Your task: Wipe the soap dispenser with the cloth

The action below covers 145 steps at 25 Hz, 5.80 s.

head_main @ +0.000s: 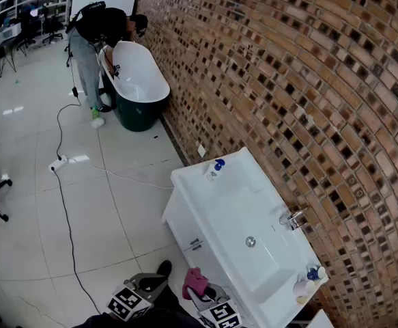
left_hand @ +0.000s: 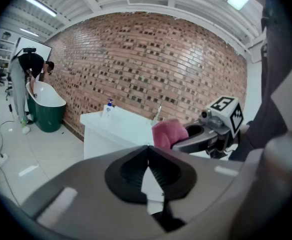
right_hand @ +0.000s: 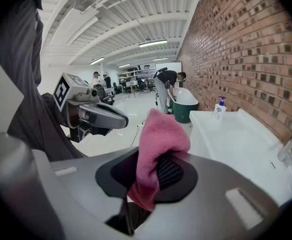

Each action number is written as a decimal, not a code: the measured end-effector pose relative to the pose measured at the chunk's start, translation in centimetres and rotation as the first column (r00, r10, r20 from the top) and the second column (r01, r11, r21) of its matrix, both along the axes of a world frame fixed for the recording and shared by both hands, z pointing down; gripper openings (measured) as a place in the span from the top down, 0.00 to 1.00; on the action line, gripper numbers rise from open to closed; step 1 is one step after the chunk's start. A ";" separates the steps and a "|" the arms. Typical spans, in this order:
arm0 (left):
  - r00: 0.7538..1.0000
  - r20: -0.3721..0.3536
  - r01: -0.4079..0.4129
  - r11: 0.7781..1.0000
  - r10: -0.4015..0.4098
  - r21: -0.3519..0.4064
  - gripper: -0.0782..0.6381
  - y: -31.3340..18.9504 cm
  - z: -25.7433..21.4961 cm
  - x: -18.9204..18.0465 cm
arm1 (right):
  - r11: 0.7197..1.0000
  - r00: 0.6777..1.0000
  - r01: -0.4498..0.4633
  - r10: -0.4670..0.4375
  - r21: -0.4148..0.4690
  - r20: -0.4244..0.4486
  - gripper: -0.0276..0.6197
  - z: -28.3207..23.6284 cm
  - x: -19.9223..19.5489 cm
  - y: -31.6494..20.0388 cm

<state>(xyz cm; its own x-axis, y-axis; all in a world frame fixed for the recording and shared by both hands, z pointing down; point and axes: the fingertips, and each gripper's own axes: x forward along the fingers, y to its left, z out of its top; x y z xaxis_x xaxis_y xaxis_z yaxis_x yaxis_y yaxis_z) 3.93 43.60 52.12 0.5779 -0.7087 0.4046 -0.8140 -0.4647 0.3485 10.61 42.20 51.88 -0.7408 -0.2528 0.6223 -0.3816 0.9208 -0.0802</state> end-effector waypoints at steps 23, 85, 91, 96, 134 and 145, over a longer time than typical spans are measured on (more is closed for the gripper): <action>0.990 0.000 -0.140 0.988 0.140 0.060 0.89 -37.1 -2.3 -6.8 | 0.984 0.970 -0.108 0.136 0.143 -0.201 0.84 -1.5 -5.8 -45.8; 0.925 0.135 -0.341 0.933 0.355 -0.112 0.78 -48.2 1.7 -9.3 | 0.973 0.968 -0.203 0.216 0.110 -0.128 0.84 7.8 -8.9 -44.9; 0.913 0.136 -0.360 0.918 0.383 -0.170 0.65 -49.1 4.2 -6.9 | 0.889 0.870 -0.427 0.454 -0.163 0.193 0.84 3.8 -5.5 -49.2; 0.902 0.128 -0.384 0.902 0.412 -0.197 0.65 -49.0 4.8 -5.8 | 0.855 0.855 -0.455 0.497 -0.249 0.147 0.84 7.1 -5.9 -50.4; 0.802 0.224 -0.501 0.828 0.553 -0.250 0.55 -52.3 7.9 -4.2 | 0.992 0.982 -0.127 0.125 -0.007 -0.140 0.85 8.3 -8.1 -48.1; 0.796 0.217 -0.512 0.820 0.564 -0.256 0.61 -51.9 7.9 -4.4 | 0.805 0.845 -0.281 0.465 -0.522 0.263 0.85 8.1 -8.2 -51.8</action>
